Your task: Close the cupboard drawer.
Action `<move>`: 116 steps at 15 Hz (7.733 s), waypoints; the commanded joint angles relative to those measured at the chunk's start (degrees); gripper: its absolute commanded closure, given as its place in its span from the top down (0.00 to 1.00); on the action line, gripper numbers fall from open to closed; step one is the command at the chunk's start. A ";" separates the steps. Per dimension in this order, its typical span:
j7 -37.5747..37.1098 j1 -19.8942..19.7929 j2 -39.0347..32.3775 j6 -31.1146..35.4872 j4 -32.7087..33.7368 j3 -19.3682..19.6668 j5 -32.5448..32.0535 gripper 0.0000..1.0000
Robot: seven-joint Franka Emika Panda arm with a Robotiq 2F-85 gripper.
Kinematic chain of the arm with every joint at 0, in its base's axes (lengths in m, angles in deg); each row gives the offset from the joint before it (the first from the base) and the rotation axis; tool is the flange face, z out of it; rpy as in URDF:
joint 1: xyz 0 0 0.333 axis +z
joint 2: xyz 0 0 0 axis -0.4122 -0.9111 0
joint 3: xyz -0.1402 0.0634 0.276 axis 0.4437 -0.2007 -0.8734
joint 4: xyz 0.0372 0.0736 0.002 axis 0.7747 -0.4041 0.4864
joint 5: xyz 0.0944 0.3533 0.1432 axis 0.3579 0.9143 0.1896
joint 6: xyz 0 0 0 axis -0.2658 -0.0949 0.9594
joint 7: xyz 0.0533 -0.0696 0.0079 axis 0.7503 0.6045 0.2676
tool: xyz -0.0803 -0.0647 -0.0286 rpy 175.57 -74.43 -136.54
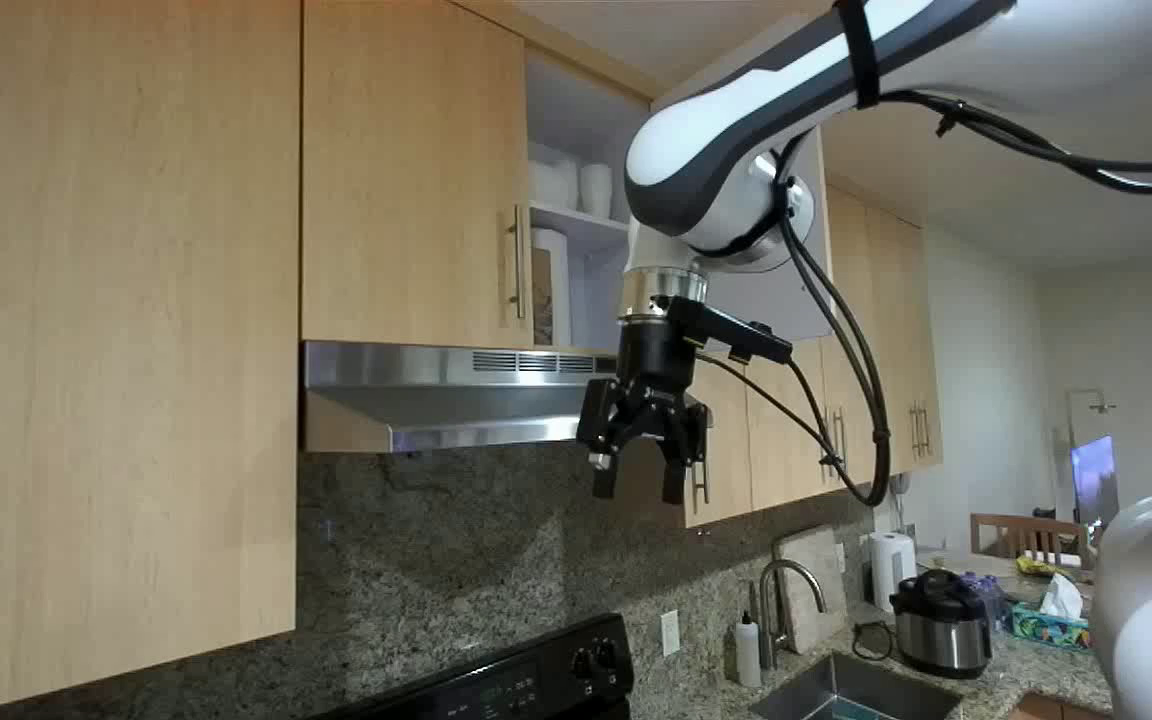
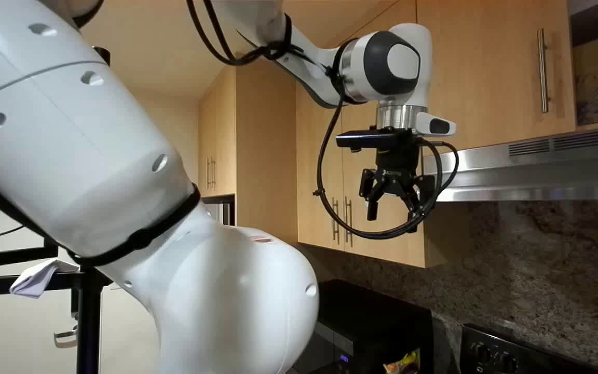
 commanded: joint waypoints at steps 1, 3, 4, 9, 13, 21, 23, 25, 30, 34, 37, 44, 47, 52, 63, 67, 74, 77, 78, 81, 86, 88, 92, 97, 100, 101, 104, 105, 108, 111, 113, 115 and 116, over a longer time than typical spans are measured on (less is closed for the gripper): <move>0.47 -0.91 -0.07 -0.26 0.17 -0.69 0.48 1.00; 0.47 -0.91 -0.07 -0.26 0.17 -0.69 0.48 1.00; 0.47 -0.91 -0.07 -0.26 0.17 -0.69 0.48 1.00; 0.47 -0.91 -0.07 -0.26 0.17 -0.69 0.48 1.00; 0.47 -0.91 -0.07 -0.26 0.17 -0.69 0.48 1.00; 0.45 -0.89 0.60 -0.04 -0.02 -0.70 0.65 1.00; -0.02 -1.32 2.24 0.18 -0.17 -1.01 0.11 1.00; -0.66 -2.11 4.05 0.04 -0.21 -1.44 -0.79 1.00; -1.62 -5.92 9.23 -1.35 -0.37 -1.84 -5.76 1.00; -0.51 -6.71 9.95 -0.18 0.37 -0.83 -7.39 1.00; -0.50 -6.87 10.97 -0.19 0.32 -0.71 -7.57 1.00; 0.00 -10.56 11.48 3.47 3.44 2.81 -9.58 1.00; 2.38 -12.62 11.92 7.27 5.15 4.81 -14.24 1.00; 0.86 -16.03 12.72 17.27 6.24 7.87 -17.59 1.00; 2.39 -15.97 12.45 15.88 8.22 11.62 -15.37 1.00; 1.93 -16.36 11.35 13.20 10.71 14.94 -13.93 1.00; -4.97 -21.35 5.49 21.69 18.05 17.22 -14.97 1.00; -10.26 -24.94 1.19 26.36 21.72 16.69 -14.94 1.00; -12.32 -26.42 -0.22 27.74 22.70 16.23 -15.13 1.00; -18.35 -31.46 -3.80 29.94 24.71 14.99 -16.01 1.00; -30.18 -41.08 -5.58 29.29 24.50 11.03 -18.62 1.00; -33.66 -44.72 -5.95 29.87 23.95 9.00 -19.71 1.00; -39.77 -49.78 -7.63 32.58 24.45 5.48 -22.22 1.00; -46.77 -55.18 -10.97 35.50 25.32 2.59 -26.79 1.00; -47.27 -54.42 -13.38 39.24 25.47 2.18 -26.02 1.00; -45.18 -53.69 -11.25 36.68 24.58 3.10 -25.17 1.00; -45.22 -53.44 -11.87 37.06 24.60 3.16 -25.19 1.00; -45.21 -53.46 -11.77 37.05 24.60 3.20 -25.18 1.00; -45.18 -53.51 -11.42 37.03 24.60 3.21 -25.14 1.00; -45.42 -54.02 -12.73 38.06 26.15 3.75 -25.28 1.00; -44.42 -53.81 -14.01 37.92 27.62 4.92 -24.86 1.00; -43.30 -53.27 -15.71 36.97 29.86 6.36 -24.16 1.00; -41.86 -52.58 -16.52 36.56 30.90 7.31 -23.71 1.00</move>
